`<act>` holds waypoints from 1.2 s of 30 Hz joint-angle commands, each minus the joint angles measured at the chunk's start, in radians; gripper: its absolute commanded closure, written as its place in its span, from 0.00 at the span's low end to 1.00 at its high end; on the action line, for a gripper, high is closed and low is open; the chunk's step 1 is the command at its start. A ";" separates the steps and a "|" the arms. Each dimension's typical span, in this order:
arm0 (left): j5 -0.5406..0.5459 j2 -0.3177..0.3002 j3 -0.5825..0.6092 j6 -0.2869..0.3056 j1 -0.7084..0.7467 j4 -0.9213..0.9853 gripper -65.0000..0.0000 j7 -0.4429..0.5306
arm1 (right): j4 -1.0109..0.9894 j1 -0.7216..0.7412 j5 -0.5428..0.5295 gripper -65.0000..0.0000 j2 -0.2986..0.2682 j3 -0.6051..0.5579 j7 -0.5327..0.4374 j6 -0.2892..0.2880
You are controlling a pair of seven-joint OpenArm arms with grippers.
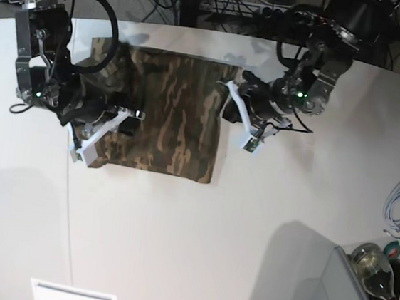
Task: Layout the t-shirt on the table in an organized manner, then fold the t-shirt properly
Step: 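Lift the edge with the right gripper and fold it over toward the left gripper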
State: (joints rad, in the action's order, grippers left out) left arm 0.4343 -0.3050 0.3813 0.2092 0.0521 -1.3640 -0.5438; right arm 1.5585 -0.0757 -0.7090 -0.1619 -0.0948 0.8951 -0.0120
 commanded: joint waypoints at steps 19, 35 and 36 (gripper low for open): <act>0.004 -0.116 -0.005 0.003 0.079 -0.082 1.00 0.014 | 0.069 0.076 -0.007 0.42 0.018 -0.214 -0.038 0.120; 0.004 -0.107 0.054 0.005 0.082 -0.085 1.00 0.014 | 0.009 0.225 -0.007 0.41 0.018 -0.537 -0.089 0.291; 0.004 -0.107 0.074 0.003 0.070 -0.085 1.00 0.014 | 0.009 0.227 -0.007 0.41 0.018 -0.550 -0.089 0.291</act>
State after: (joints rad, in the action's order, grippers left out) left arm 0.4313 -0.4072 0.4561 0.2085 0.1314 -1.4315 -0.5373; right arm 1.5475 0.1299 -0.7055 -0.1474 -0.6476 0.8211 0.2775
